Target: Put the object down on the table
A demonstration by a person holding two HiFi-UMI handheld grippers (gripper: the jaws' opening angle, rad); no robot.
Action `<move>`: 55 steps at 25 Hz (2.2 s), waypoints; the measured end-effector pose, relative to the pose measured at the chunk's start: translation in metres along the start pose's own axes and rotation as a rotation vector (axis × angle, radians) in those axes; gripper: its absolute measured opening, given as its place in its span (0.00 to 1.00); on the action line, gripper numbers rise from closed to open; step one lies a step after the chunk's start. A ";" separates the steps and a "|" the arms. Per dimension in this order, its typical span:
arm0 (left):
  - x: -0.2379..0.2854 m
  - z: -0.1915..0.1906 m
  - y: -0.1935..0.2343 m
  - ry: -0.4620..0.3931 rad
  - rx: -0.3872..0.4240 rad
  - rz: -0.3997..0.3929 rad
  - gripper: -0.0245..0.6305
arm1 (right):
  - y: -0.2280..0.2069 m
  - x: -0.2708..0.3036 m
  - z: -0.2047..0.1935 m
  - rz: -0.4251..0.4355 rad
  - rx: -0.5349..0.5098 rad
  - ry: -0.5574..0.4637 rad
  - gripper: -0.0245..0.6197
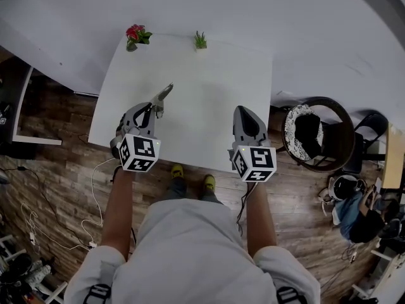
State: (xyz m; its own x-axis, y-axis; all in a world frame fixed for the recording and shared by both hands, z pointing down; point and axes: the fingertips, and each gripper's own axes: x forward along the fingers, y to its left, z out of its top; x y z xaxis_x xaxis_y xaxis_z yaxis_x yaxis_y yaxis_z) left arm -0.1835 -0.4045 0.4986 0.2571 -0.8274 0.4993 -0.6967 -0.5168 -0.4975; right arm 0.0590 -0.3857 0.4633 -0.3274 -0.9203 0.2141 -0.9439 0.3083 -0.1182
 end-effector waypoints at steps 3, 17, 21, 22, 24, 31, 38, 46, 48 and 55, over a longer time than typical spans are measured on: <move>0.008 -0.002 -0.008 0.036 0.116 -0.003 0.07 | -0.002 -0.001 -0.001 -0.002 0.002 0.003 0.05; 0.047 -0.050 -0.050 0.219 0.475 -0.097 0.07 | -0.008 -0.006 -0.008 -0.014 0.015 0.020 0.05; 0.060 -0.060 -0.061 0.244 0.524 -0.116 0.07 | -0.012 -0.005 -0.014 -0.024 0.018 0.034 0.05; 0.063 -0.063 -0.064 0.250 0.542 -0.119 0.07 | -0.013 -0.004 -0.015 -0.026 0.018 0.037 0.05; 0.070 -0.067 -0.068 0.258 0.571 -0.123 0.07 | -0.014 -0.004 -0.017 -0.030 0.017 0.042 0.05; 0.088 -0.086 -0.082 0.302 0.622 -0.146 0.07 | -0.018 -0.002 -0.023 -0.042 0.015 0.063 0.05; 0.101 -0.101 -0.098 0.361 0.643 -0.172 0.07 | -0.022 0.003 -0.032 -0.047 0.016 0.084 0.05; 0.104 -0.110 -0.120 0.400 0.661 -0.232 0.07 | -0.028 -0.001 -0.032 -0.057 0.021 0.087 0.05; 0.105 -0.110 -0.121 0.401 0.654 -0.235 0.07 | -0.031 -0.002 -0.033 -0.060 0.024 0.089 0.05; 0.104 -0.114 -0.126 0.413 0.690 -0.280 0.09 | -0.034 -0.006 -0.036 -0.067 0.028 0.090 0.05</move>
State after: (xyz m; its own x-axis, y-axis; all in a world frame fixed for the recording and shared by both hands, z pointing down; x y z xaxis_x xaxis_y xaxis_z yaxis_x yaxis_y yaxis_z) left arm -0.1453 -0.4006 0.6937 0.0009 -0.5715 0.8206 -0.0452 -0.8198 -0.5709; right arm 0.0915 -0.3822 0.5008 -0.2672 -0.9130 0.3084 -0.9627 0.2387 -0.1277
